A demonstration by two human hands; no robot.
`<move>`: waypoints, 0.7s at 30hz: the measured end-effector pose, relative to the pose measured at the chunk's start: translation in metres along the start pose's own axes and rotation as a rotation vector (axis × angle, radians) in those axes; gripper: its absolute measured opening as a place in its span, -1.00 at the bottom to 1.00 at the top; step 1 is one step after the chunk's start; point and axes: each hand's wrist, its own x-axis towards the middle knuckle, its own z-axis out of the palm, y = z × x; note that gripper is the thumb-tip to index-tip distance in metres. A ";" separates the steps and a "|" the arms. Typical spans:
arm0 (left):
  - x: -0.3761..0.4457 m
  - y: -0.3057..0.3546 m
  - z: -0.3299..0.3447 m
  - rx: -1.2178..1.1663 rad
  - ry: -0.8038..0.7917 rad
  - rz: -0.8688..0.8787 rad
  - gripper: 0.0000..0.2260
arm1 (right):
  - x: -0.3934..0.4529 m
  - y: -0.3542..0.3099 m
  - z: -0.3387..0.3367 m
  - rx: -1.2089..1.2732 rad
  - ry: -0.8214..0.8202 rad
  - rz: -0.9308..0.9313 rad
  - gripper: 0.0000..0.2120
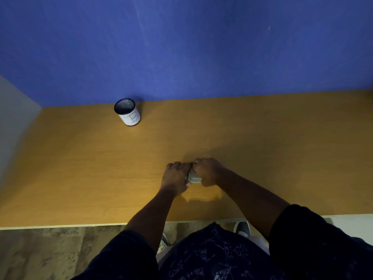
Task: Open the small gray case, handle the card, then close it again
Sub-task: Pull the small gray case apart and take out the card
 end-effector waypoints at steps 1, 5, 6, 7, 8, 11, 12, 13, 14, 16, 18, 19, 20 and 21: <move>0.000 0.000 0.001 0.003 0.002 -0.001 -0.36 | 0.000 0.001 0.001 0.008 0.004 0.001 -0.54; 0.000 0.000 0.002 0.021 0.004 0.000 -0.36 | 0.004 0.005 0.002 0.021 -0.003 -0.006 -0.56; 0.000 0.001 0.003 0.023 0.007 0.001 -0.36 | 0.006 0.007 0.002 0.022 -0.011 -0.012 -0.56; -0.001 0.001 0.003 0.023 0.011 0.001 -0.37 | 0.007 0.008 0.001 0.021 -0.021 -0.020 -0.57; -0.001 0.001 0.004 0.022 0.015 0.001 -0.38 | 0.008 0.010 0.000 0.017 -0.030 -0.029 -0.57; -0.001 0.001 0.005 0.021 0.018 0.002 -0.39 | 0.010 0.013 -0.001 0.018 -0.050 -0.045 -0.57; -0.001 0.000 0.005 0.021 0.016 0.004 -0.38 | 0.011 0.013 -0.001 0.019 -0.055 -0.046 -0.57; -0.001 0.000 0.005 0.022 0.014 0.006 -0.38 | 0.011 0.013 -0.001 0.019 -0.058 -0.048 -0.57; -0.001 0.000 0.005 0.022 0.014 0.009 -0.37 | 0.012 0.014 0.000 0.019 -0.063 -0.048 -0.57; -0.001 0.000 0.006 0.021 0.017 0.015 -0.36 | 0.013 0.016 -0.001 0.026 -0.065 -0.051 -0.58; -0.001 0.000 0.007 0.025 0.019 0.016 -0.34 | 0.014 0.019 -0.002 0.032 -0.073 -0.057 -0.58; -0.001 -0.001 0.008 0.026 0.021 0.013 -0.32 | 0.014 0.020 -0.002 0.032 -0.080 -0.060 -0.58; -0.001 0.000 0.009 0.023 0.023 0.008 -0.30 | 0.015 0.021 -0.002 0.037 -0.084 -0.063 -0.58; -0.001 0.000 0.009 0.018 0.024 0.001 -0.28 | 0.015 0.022 -0.001 0.047 -0.082 -0.066 -0.57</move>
